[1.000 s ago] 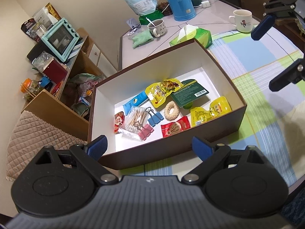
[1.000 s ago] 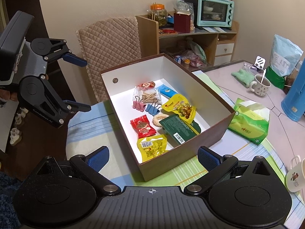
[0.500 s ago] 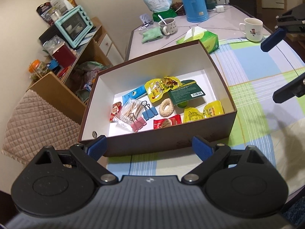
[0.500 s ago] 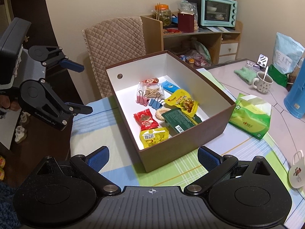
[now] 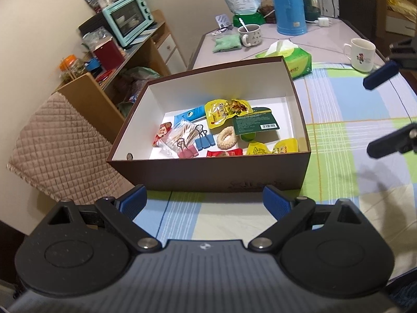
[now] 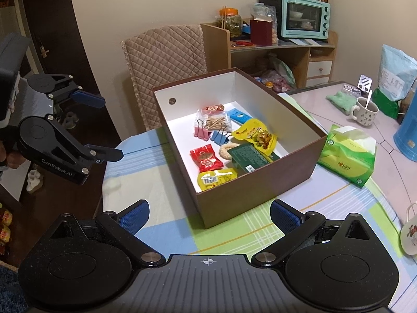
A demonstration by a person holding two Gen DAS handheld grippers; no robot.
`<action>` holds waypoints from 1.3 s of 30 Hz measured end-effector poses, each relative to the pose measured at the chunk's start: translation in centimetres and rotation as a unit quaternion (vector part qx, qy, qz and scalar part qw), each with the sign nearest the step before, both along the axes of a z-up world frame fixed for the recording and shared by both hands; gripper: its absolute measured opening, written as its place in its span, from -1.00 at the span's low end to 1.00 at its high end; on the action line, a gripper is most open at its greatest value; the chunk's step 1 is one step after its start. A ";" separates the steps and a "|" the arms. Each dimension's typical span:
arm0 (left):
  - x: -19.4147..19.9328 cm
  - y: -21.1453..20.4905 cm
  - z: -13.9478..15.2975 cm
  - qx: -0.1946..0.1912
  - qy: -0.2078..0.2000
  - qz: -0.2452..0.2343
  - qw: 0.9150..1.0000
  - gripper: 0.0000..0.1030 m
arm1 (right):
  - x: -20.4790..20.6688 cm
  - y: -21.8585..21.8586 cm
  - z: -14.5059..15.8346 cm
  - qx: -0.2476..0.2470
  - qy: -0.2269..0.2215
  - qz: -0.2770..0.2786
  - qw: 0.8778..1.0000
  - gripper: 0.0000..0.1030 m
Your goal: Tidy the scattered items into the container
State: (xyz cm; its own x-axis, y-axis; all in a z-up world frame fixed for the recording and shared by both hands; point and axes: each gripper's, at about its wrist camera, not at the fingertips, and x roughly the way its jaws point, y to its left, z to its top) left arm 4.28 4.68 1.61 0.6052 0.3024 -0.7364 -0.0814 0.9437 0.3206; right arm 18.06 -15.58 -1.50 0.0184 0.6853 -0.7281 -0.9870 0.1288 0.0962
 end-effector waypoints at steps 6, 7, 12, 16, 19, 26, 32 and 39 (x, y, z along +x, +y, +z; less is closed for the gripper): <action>-0.8 -0.5 0.4 -0.017 -0.013 0.024 0.999 0.83 | -0.4 -0.5 -0.2 0.005 0.006 -0.006 1.000 0.97; -0.9 -0.5 0.4 -0.019 -0.014 0.027 0.999 0.83 | -0.5 -0.6 -0.3 0.005 0.005 -0.008 1.000 0.97; -1.5 -0.9 0.6 -0.025 -0.017 0.035 0.999 0.83 | -0.7 -0.9 -0.2 0.006 -0.002 -0.016 1.000 0.97; -1.9 -1.2 0.6 -0.031 -0.019 0.038 0.999 0.83 | -0.5 -1.3 -0.1 0.007 -0.001 -0.027 1.000 0.97; -2.1 -1.5 0.6 -0.039 -0.020 0.040 0.998 0.83 | -0.5 -1.6 -0.1 0.008 0.002 -0.034 0.999 0.97; -2.2 -2.4 0.3 -0.053 -0.021 0.036 0.998 0.83 | -0.5 -2.5 0.2 0.008 0.002 -0.049 0.999 0.97; -2.2 -3.1 -0.1 -0.066 -0.019 0.033 0.997 0.85 | -0.5 -3.4 0.1 0.008 0.008 -0.059 0.998 0.97; -1.9 -3.8 -0.9 -0.080 -0.014 0.033 0.996 0.86 | -0.7 -4.2 -0.4 0.001 0.015 -0.070 0.997 0.97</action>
State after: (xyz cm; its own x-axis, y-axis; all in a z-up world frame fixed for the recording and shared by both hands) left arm 2.33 0.87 0.72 0.6083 0.2221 -0.7620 -0.1511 0.9749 0.1635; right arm 17.41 -19.81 -1.85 0.0925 0.6783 -0.7290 -0.9557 0.2658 0.1261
